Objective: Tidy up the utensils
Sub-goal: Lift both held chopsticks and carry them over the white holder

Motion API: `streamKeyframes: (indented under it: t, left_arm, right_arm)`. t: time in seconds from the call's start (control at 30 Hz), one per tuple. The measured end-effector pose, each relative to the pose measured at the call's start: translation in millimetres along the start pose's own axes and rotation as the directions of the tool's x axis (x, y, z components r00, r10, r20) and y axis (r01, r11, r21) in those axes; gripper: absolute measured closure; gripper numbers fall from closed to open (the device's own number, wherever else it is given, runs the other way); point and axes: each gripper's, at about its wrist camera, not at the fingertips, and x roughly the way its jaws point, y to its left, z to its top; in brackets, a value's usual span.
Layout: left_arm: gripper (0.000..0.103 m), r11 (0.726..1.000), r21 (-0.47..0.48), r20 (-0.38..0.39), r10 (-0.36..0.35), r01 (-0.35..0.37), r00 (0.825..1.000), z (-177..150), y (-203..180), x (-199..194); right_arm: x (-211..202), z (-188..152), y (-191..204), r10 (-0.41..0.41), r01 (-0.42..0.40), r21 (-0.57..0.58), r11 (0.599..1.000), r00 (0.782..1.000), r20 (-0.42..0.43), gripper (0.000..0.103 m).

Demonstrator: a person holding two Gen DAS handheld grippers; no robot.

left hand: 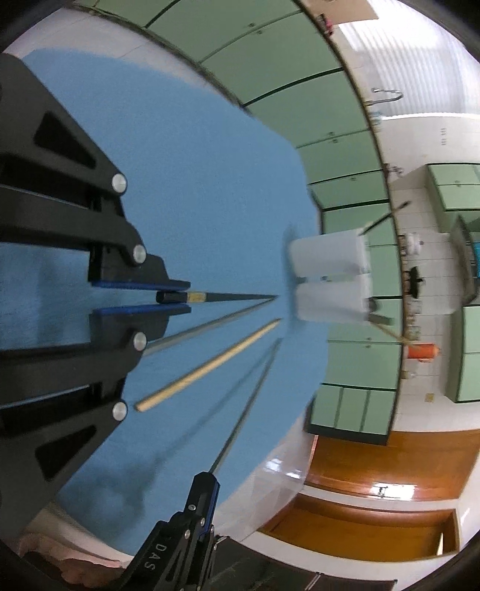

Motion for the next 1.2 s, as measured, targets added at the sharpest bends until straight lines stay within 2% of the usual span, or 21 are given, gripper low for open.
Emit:
streamKeyframes:
  t: [0.23, 0.43, 0.8, 1.0, 1.2]
  left_arm:
    - [0.097, 1.0, 0.014, 0.143, 0.016, -0.018, 0.99, 41.0, 5.3, -34.4]
    - [0.097, 1.0, 0.006, 0.212, -0.01, 0.009, 0.977, 77.9, 10.6, -51.6]
    - [0.097, 0.998, 0.001, 0.246, -0.067, 0.069, 0.967, 127.4, 16.7, -60.9]
    - [0.097, 0.994, -0.004, 0.249, -0.101, 0.106, 0.963, 144.2, 18.2, -63.4]
    - [0.097, 0.994, 0.0, 0.272, -0.108, 0.112, 0.956, 153.8, 23.8, -64.7]
  right_arm:
    - [-27.4, 39.1, -5.8, 0.024, -0.025, 0.011, 1.0, 0.995, 0.097, 0.098]
    - [-48.9, 75.2, -4.2, 0.05, -0.049, -0.01, 0.999, 0.986, 0.158, 0.098]
    - [-64.8, 138.3, 12.2, 0.117, -0.102, -0.087, 0.991, 0.974, 0.192, 0.098]
    - [-65.4, 156.6, 20.0, 0.116, -0.091, -0.147, 0.985, 0.977, 0.177, 0.098]
    - [-64.9, 169.5, 21.9, 0.132, -0.102, -0.168, 0.981, 0.975, 0.179, 0.098]
